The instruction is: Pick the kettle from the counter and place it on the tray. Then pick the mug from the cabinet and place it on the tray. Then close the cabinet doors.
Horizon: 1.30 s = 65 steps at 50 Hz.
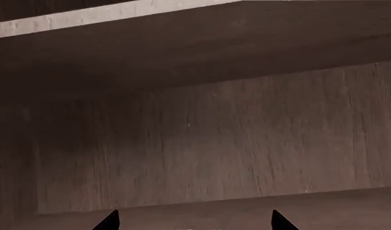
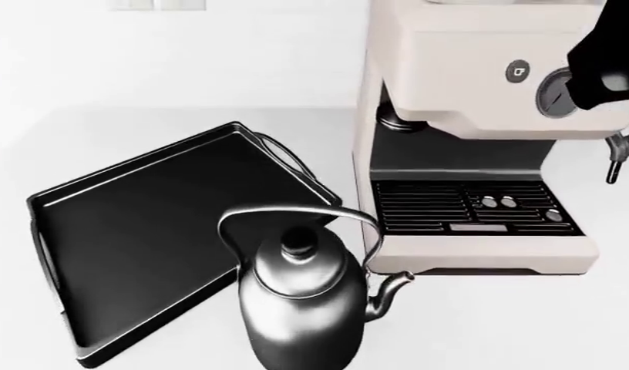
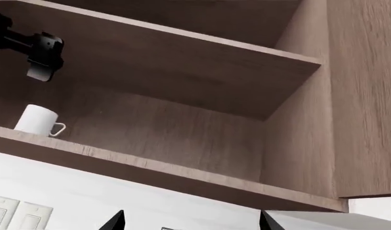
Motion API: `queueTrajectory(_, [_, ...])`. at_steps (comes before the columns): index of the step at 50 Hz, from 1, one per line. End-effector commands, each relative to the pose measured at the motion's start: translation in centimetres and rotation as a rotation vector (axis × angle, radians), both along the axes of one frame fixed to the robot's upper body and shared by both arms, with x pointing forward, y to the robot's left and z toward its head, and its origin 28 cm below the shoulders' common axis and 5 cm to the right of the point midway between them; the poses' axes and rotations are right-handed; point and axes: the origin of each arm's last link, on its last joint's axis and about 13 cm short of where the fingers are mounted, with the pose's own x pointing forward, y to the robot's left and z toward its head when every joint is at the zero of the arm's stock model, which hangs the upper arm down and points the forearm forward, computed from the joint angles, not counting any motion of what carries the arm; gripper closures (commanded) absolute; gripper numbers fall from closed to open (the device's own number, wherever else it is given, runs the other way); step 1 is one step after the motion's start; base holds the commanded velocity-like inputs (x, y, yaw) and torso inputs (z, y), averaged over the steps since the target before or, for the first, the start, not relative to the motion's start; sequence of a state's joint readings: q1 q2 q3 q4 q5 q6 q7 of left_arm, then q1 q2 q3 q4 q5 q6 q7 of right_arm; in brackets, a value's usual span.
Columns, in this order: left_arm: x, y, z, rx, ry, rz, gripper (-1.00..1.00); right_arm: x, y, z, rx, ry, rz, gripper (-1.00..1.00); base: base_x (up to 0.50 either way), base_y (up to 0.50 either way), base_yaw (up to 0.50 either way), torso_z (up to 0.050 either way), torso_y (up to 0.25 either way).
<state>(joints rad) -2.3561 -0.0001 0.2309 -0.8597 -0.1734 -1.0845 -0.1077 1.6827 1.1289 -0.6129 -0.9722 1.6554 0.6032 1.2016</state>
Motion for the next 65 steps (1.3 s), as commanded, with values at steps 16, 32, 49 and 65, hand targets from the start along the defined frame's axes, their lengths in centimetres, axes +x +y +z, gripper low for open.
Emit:
queueTrajectory(16, [0.6, 0.6, -0.3, -0.002, 0.026, 0.028, -1.00, 0.0, -0.1, -0.4, 0.002, -0.003, -0.004, -1.00, 0.40, 0.00, 0.00, 0.000, 0.002])
queueTrajectory(32, [4.5, 1.5, -3.9, -0.047, 0.321, 0.064, -1.00, 0.5, 0.0, -1.3, -0.003, 0.016, -0.008, -1.00, 0.00, 0.00, 0.00, 0.000, 0.000])
queueTrajectory(49, [5.6, 1.3, -5.5, -0.024, 0.423, -0.001, 1.00, 0.6, 0.2, -1.7, -0.001, 0.023, 0.000, -1.00, 0.00, 0.00, 0.00, 0.000, 0.000])
queueTrajectory(65, [3.9, 2.3, -2.2, -0.085, 0.129, 0.093, 1.00, 0.9, 0.2, -2.1, 0.011, 0.033, 0.006, -1.00, 0.00, 0.00, 0.00, 0.000, 0.000])
